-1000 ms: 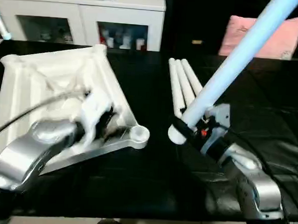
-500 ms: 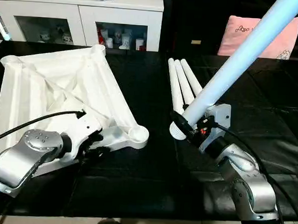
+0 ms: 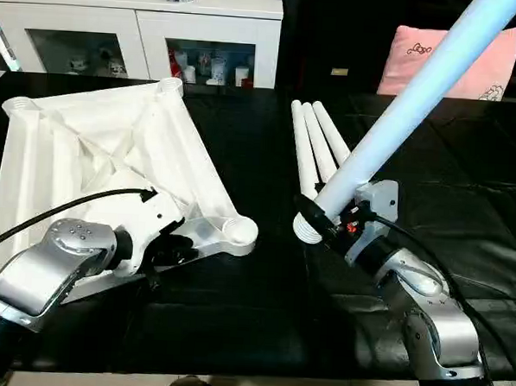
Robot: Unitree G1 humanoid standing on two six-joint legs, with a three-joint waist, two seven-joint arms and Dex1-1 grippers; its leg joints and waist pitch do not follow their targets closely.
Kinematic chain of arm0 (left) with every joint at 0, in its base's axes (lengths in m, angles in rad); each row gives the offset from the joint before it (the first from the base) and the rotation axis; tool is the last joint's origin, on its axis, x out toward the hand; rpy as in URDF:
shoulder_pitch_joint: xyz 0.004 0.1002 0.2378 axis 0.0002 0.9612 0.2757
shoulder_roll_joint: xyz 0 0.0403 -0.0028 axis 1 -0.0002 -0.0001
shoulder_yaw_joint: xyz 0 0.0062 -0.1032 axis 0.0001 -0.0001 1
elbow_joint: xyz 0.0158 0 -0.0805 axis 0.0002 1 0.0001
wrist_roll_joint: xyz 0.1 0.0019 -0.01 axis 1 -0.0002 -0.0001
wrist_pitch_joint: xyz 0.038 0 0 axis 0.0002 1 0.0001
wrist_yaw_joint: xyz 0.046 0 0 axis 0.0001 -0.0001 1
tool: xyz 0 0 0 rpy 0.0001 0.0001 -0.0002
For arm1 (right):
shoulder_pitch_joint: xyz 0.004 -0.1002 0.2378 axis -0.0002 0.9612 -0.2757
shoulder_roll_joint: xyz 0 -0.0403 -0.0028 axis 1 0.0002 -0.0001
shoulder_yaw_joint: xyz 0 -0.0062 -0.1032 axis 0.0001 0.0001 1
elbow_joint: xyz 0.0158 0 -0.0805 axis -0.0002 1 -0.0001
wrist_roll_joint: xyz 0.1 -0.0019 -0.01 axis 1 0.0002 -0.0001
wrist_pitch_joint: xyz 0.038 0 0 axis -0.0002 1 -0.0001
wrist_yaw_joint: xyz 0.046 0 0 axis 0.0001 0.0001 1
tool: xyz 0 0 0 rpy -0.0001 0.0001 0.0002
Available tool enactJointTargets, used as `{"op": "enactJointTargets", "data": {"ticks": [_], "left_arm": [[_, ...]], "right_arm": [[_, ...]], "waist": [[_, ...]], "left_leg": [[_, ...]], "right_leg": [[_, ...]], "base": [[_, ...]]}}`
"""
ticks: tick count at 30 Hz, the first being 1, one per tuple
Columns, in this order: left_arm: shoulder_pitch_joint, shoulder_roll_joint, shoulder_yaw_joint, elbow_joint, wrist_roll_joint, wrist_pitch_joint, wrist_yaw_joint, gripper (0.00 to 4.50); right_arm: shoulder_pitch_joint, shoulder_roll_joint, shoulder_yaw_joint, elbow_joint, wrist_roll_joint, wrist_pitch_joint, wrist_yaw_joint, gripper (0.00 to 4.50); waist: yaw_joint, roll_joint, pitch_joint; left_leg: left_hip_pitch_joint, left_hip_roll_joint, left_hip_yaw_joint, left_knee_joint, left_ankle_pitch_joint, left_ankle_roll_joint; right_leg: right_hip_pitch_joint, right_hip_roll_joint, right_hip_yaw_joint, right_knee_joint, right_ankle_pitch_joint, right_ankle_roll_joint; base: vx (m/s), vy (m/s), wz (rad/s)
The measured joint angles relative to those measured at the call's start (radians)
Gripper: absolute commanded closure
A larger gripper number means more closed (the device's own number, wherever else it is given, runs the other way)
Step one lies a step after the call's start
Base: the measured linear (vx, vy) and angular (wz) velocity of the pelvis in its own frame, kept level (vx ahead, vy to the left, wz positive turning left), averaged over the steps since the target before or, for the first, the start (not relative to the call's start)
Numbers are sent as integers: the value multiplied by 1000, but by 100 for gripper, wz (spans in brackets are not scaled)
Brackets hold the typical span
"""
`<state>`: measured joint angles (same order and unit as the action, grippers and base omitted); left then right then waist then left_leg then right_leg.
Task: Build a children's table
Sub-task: Pick table leg
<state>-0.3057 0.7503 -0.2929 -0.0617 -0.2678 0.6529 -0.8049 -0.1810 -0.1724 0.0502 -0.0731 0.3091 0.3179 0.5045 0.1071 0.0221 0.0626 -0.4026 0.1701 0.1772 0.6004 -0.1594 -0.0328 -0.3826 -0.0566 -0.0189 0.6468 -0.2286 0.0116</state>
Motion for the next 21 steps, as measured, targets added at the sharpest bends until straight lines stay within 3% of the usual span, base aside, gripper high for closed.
{"op": "enactJointTargets", "data": {"ticks": [7,14,21], "left_arm": [[-13,-10,-25,24,50,-64,-10,444],[-24,-33,-31,78,75,-162,-41,450],[-52,-100,-47,123,88,-205,-58,450]], "right_arm": [[-2,-2,4,3,-1,-3,6,256],[-11,-3,5,8,-2,-3,8,256],[-21,-3,8,8,-1,-4,17,256]], "waist": [[-2,0,0],[-11,0,0],[9,0,0]], "left_leg": [[0,0,0,0,0,0],[0,0,1,0,0,0],[-1,-1,1,0,0,0]], "right_leg": [[0,0,0,0,1,-1],[0,0,1,-1,0,0],[0,-1,1,-1,0,0]], "base": [[0,0,0],[0,0,0],[0,0,0]]}}
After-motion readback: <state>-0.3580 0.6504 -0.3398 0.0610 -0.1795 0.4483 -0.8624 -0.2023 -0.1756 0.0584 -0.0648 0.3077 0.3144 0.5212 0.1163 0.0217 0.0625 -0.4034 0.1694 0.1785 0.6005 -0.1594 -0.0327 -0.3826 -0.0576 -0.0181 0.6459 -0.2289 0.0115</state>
